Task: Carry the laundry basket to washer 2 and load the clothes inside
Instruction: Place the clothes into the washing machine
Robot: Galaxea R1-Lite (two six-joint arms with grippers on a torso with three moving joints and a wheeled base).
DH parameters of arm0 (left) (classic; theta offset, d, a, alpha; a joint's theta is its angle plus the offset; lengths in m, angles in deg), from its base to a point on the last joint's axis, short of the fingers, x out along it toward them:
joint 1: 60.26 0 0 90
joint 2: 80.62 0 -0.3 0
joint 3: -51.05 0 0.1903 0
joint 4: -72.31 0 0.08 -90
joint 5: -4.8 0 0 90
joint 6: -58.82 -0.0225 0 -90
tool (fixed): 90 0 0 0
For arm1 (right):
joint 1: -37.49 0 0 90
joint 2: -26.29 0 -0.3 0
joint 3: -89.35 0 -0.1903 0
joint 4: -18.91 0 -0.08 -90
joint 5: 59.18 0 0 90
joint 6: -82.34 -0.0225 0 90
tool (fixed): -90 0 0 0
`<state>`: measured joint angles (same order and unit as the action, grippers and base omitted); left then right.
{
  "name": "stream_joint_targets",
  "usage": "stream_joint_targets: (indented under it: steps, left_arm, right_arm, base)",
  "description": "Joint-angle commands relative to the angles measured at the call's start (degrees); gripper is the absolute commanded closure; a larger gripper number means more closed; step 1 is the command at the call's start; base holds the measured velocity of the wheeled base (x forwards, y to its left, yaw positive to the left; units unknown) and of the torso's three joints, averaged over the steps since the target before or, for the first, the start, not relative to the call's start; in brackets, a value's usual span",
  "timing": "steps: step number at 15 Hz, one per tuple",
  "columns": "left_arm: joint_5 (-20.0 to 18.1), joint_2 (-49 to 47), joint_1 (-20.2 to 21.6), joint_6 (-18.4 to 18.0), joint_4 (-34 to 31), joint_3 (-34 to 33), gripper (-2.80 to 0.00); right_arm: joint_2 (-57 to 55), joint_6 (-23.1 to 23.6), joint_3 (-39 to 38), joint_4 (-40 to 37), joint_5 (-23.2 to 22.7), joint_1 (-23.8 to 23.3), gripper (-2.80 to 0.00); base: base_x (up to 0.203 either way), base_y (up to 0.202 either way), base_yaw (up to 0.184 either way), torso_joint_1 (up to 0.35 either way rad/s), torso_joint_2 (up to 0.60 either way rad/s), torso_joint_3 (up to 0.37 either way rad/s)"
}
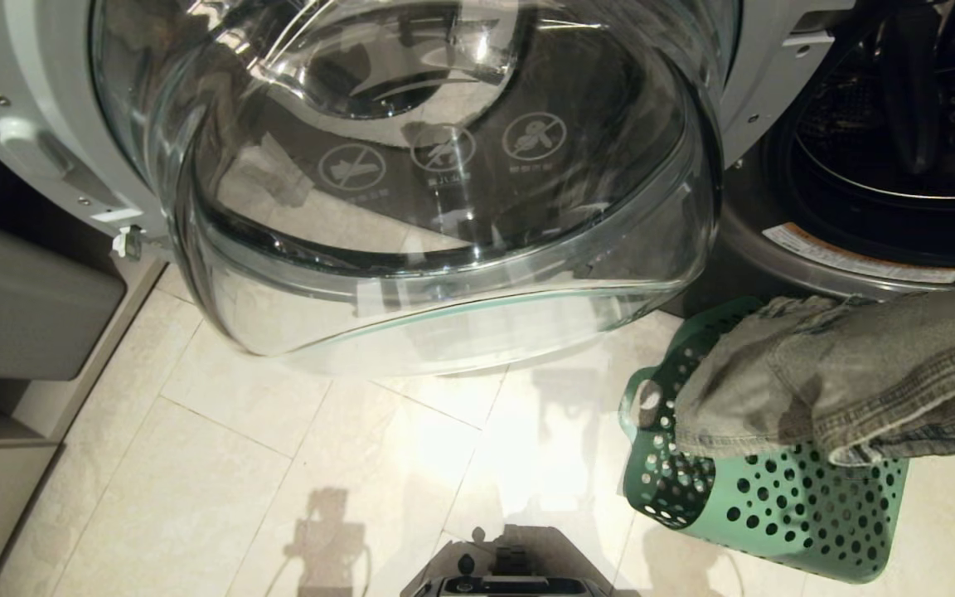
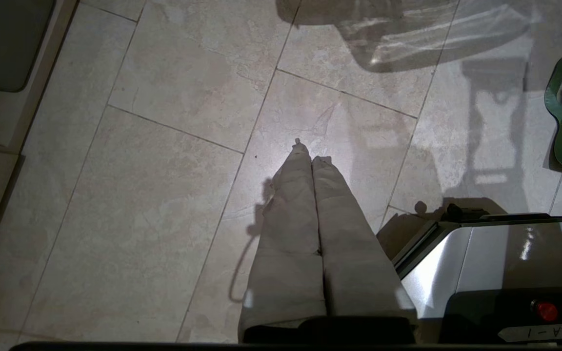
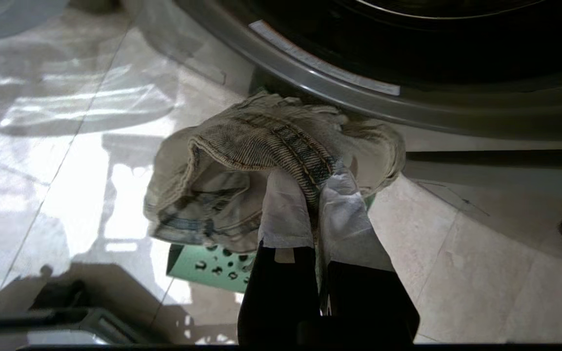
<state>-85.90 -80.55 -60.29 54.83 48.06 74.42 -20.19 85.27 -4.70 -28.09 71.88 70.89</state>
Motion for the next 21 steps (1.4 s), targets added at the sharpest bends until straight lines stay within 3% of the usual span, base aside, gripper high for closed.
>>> stream_joint_targets:
  steps: [1,5,9,15,21]
  left_arm:
    - [0.0,0.0,0.0,-0.1,0.0,-0.1,0.00]
    - [0.0,0.0,0.0,0.0,0.0,-0.1,0.00]
    - [0.0,0.0,0.0,0.0,0.0,-0.1,0.00]
    - [0.0,0.0,0.0,-0.1,0.0,-0.1,0.00]
    - [0.0,0.0,0.0,0.0,0.0,-0.1,0.00]
  right_arm:
    - [-3.2,-0.1,-0.9,1.8,2.4,-0.9,0.00]
    - [-8.5,-1.0,-6.5,15.3,3.7,-5.2,0.00]
    - [-15.3,-0.2,-6.1,29.5,3.5,-15.7,0.00]
    - [-21.6,1.6,-5.3,47.1,3.4,-18.0,0.00]
    - [-23.2,1.3,-7.0,48.9,3.1,-26.5,0.00]
  base:
    - [0.000,0.000,0.000,0.000,0.00,0.000]
    - [0.000,0.000,0.000,0.000,0.00,0.000]
    - [0.000,0.000,0.000,0.000,0.00,0.000]
    - [0.000,0.000,0.000,0.000,0.00,0.000]
    - [0.000,0.000,0.000,0.000,0.00,0.000]
